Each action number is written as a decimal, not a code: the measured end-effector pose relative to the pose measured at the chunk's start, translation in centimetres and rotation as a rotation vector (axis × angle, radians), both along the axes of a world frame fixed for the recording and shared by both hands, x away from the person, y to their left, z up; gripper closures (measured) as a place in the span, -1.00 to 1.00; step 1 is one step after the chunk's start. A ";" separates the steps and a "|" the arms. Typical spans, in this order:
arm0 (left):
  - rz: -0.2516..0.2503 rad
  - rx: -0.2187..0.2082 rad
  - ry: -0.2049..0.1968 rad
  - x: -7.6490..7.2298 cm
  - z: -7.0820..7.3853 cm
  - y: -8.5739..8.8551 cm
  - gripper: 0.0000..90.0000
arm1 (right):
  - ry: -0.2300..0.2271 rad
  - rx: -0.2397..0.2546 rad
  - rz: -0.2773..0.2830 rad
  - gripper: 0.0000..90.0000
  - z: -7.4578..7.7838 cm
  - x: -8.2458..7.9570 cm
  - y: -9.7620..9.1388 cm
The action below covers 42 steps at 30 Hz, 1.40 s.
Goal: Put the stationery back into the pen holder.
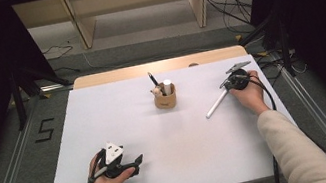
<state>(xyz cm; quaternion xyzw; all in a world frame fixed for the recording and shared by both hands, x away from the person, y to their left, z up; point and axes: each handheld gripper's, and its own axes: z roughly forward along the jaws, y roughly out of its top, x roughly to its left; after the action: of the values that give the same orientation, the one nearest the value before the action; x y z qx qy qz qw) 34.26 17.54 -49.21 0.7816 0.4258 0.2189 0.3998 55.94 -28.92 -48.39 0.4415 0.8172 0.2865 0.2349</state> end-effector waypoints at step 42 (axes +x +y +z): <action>-0.011 -0.005 -0.002 0.0 -0.1 -0.5 -0.52 | -0.007 0.017 0.094 1.00 -0.2 -3.5 2.5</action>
<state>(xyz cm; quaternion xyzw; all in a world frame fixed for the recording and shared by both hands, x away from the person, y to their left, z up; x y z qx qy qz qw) 34.23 17.05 -49.33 0.7828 0.4216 0.2165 0.4032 52.40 -26.41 -48.64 0.4034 0.8338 0.3057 0.2203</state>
